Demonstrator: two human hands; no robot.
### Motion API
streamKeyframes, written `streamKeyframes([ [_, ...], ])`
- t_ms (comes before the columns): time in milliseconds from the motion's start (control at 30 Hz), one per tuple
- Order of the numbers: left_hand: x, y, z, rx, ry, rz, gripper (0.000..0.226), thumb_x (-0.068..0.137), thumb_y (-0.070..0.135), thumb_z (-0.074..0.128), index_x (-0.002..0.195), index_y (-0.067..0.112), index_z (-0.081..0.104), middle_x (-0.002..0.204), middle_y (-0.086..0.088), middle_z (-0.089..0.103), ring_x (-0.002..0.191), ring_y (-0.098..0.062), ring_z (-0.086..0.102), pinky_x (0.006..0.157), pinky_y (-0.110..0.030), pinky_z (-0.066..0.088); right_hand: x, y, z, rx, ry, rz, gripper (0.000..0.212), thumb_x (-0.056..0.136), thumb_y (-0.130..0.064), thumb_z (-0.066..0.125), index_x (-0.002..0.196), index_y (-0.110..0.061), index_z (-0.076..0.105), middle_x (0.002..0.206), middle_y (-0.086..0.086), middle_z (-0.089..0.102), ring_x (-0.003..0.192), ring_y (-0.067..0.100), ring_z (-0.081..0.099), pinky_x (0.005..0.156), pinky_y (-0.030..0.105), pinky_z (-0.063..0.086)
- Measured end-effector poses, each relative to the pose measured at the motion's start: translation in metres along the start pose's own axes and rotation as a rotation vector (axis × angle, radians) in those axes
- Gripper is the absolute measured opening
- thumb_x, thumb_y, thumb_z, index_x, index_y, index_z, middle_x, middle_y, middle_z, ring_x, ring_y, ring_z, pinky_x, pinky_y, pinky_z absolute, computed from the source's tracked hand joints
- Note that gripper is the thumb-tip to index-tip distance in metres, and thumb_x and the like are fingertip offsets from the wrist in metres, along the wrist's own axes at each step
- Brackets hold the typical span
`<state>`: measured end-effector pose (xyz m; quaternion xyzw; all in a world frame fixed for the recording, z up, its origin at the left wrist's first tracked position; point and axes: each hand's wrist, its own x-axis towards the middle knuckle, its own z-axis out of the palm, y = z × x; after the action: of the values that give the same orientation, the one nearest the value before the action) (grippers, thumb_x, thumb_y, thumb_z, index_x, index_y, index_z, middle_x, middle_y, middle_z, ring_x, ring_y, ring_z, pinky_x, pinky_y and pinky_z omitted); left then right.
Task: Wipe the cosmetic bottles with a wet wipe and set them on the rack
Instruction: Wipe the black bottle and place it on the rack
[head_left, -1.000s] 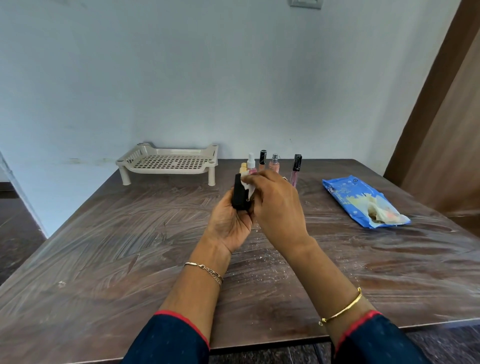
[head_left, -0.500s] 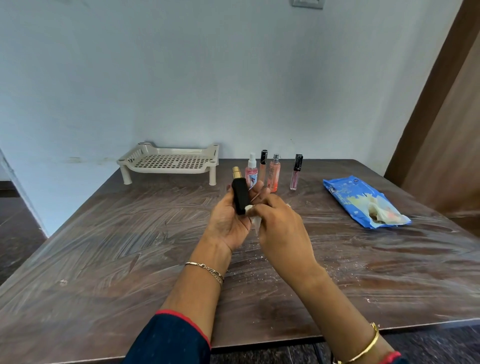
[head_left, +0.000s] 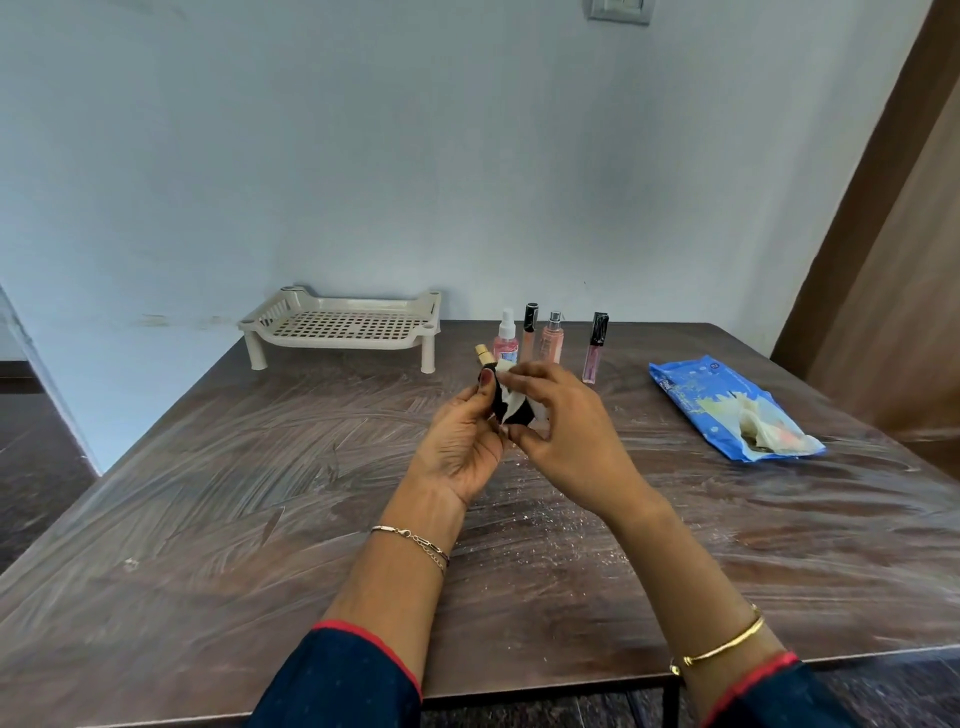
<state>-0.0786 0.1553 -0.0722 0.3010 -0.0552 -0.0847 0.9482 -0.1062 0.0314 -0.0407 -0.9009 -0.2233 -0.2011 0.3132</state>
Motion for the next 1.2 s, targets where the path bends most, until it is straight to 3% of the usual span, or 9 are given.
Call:
streamKeyframes([
  [133,0.0,-0.002,-0.001,-0.065,0.038,-0.02,0.024,0.094,0.014,0.05,0.106,-0.003,0.06,0.102,-0.021,0.065,0.09,-0.025,0.068,0.08,-0.033,0.058,-0.007,-0.002,-0.003,-0.124,0.06,-0.093,0.039,0.082,-0.004,0.068,0.119,-0.015,0.065,0.12,-0.002,0.061,0.113,0.013,0.056,0.098,0.021,0.042],
  [267,-0.002,0.0,0.002,-0.093,0.037,-0.017,0.03,0.093,0.017,0.051,0.114,-0.004,0.055,0.099,-0.02,0.067,0.091,-0.026,0.069,0.088,-0.036,0.054,-0.017,-0.009,-0.003,-0.167,0.145,-0.156,0.025,0.079,0.002,0.068,0.101,-0.008,0.072,0.102,0.003,0.069,0.09,0.023,0.066,0.08,0.037,0.056],
  [400,-0.005,0.001,0.003,-0.053,0.014,-0.01,0.029,0.097,0.016,0.046,0.116,-0.003,0.056,0.101,-0.018,0.069,0.096,-0.027,0.069,0.084,-0.035,0.057,-0.022,-0.007,-0.009,-0.247,0.061,-0.183,0.02,0.076,0.004,0.069,0.092,-0.009,0.072,0.093,0.003,0.069,0.078,0.023,0.066,0.066,0.031,0.053],
  [533,-0.003,0.004,-0.001,-0.051,-0.021,-0.006,0.037,0.098,0.016,0.043,0.131,-0.001,0.048,0.109,-0.017,0.068,0.113,-0.031,0.059,0.095,-0.042,0.048,-0.027,0.0,-0.01,-0.221,-0.029,-0.13,0.018,0.083,-0.001,0.064,0.094,-0.012,0.072,0.094,0.0,0.068,0.083,0.016,0.064,0.073,0.029,0.053],
  [667,-0.003,0.003,0.0,-0.045,-0.054,-0.009,0.032,0.092,0.015,0.048,0.117,-0.002,0.06,0.112,-0.02,0.066,0.11,-0.031,0.061,0.097,-0.047,0.046,-0.021,0.003,-0.015,-0.088,0.202,-0.017,0.02,0.086,-0.002,0.061,0.101,-0.012,0.071,0.099,-0.002,0.069,0.087,0.007,0.062,0.079,0.009,0.044],
  [767,-0.003,0.002,-0.001,-0.014,-0.055,-0.015,0.028,0.088,0.013,0.053,0.109,-0.001,0.066,0.118,-0.022,0.063,0.12,-0.033,0.056,0.1,-0.051,0.043,-0.009,-0.008,-0.018,-0.035,0.301,-0.015,0.026,0.086,-0.001,0.059,0.109,-0.01,0.069,0.11,0.0,0.068,0.098,0.006,0.06,0.085,0.002,0.038],
  [833,-0.003,0.002,0.001,-0.009,-0.081,-0.009,0.028,0.088,0.011,0.053,0.112,0.0,0.063,0.115,-0.02,0.065,0.113,-0.03,0.061,0.098,-0.043,0.048,-0.002,-0.015,-0.014,-0.025,0.278,-0.049,0.03,0.088,-0.005,0.058,0.117,-0.01,0.066,0.119,0.0,0.064,0.106,0.007,0.057,0.093,0.004,0.037],
  [967,-0.005,0.001,0.004,-0.034,-0.067,0.032,0.025,0.081,0.006,0.053,0.103,0.001,0.064,0.094,-0.014,0.07,0.081,-0.019,0.071,0.071,-0.028,0.06,-0.002,-0.016,0.001,-0.077,0.178,-0.073,0.037,0.091,-0.014,0.058,0.128,-0.016,0.058,0.132,-0.003,0.056,0.12,0.011,0.052,0.101,0.025,0.043],
  [1200,-0.001,0.0,0.002,-0.047,0.049,0.06,0.028,0.078,0.013,0.06,0.103,-0.001,0.061,0.091,-0.015,0.067,0.081,-0.021,0.069,0.085,-0.034,0.054,-0.023,-0.006,0.01,-0.093,0.223,0.003,0.041,0.082,-0.009,0.069,0.122,-0.016,0.064,0.123,-0.004,0.063,0.112,0.009,0.058,0.098,0.018,0.042],
])
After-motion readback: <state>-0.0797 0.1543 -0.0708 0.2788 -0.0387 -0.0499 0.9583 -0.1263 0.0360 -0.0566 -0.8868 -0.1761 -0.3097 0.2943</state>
